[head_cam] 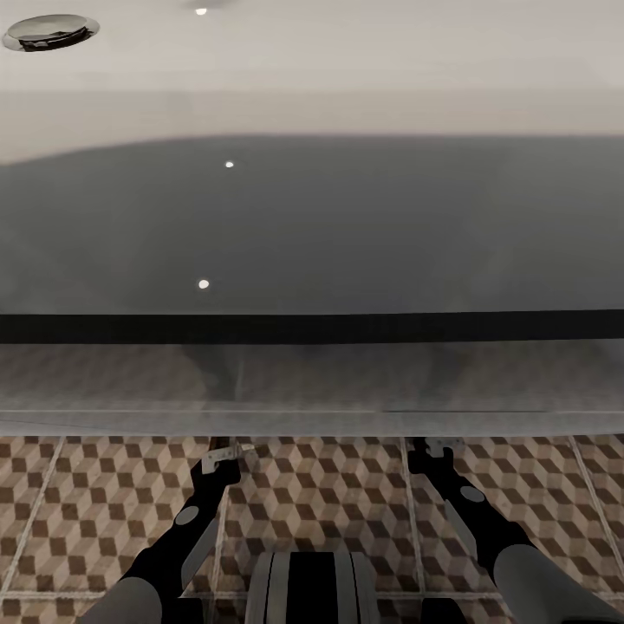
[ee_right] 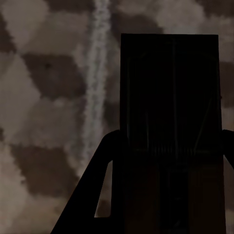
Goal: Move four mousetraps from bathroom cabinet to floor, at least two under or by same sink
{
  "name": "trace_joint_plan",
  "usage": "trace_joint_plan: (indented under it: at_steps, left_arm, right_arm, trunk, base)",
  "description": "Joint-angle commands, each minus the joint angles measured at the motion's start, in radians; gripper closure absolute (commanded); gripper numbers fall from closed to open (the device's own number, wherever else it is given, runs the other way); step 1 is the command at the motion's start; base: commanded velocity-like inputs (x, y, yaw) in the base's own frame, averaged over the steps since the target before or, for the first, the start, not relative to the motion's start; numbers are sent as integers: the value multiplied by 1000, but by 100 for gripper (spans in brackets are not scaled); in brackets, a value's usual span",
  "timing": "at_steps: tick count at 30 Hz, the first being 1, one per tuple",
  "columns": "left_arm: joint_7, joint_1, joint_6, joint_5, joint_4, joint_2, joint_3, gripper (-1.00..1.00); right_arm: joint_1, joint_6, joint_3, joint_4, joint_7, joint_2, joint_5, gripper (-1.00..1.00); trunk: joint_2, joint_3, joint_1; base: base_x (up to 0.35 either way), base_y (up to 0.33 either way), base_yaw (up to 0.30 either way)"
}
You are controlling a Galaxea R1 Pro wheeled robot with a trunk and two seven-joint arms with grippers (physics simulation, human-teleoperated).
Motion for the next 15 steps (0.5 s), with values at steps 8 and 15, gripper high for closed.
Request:
trace_joint_plan:
  at_steps: [8,15]
  left_arm:
    - [12,-1,-3,4,-2,1,-9,100]
    - [13,-1,-1,3,-2,1,-9,100]
  right_arm:
    - [0,-1,0,1,-4,0,-6,100]
    - [0,0,0,2,-9,0,-11,100]
  trunk:
    - [0,0,0]
    - [0,0,0]
  base:
    - [0,0,0]
    - [0,0,0]
